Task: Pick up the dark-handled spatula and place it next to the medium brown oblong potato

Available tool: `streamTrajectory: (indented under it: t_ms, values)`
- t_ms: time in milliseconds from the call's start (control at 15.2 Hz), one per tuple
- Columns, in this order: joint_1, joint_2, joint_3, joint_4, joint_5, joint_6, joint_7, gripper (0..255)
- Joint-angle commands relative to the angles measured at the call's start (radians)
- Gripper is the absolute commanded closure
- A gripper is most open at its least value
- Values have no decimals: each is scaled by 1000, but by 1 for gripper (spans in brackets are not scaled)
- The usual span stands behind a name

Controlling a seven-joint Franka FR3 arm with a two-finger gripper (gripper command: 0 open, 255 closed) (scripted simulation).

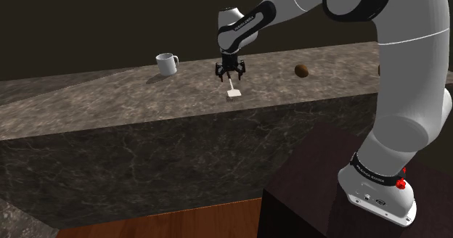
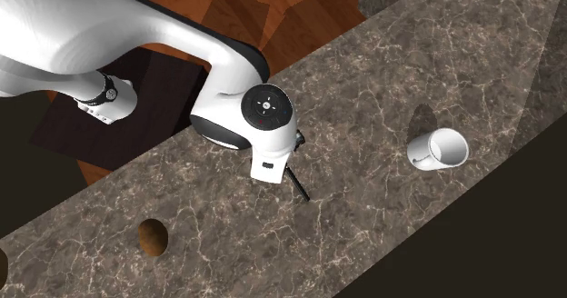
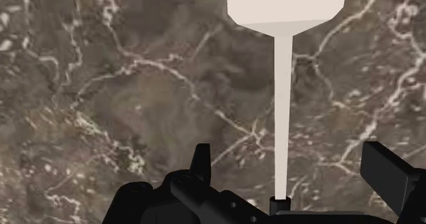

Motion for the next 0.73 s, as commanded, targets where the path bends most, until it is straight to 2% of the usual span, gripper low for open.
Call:
streamTrajectory:
  t_ms: [0, 198, 264, 660]
  values:
    - [0, 1, 0, 0, 0, 1, 0, 0]
    - [0, 1, 0, 0, 0, 1, 0, 0]
    - [0, 1, 0, 0, 0, 1, 0, 255]
    - [0, 1, 0, 0, 0, 1, 0, 255]
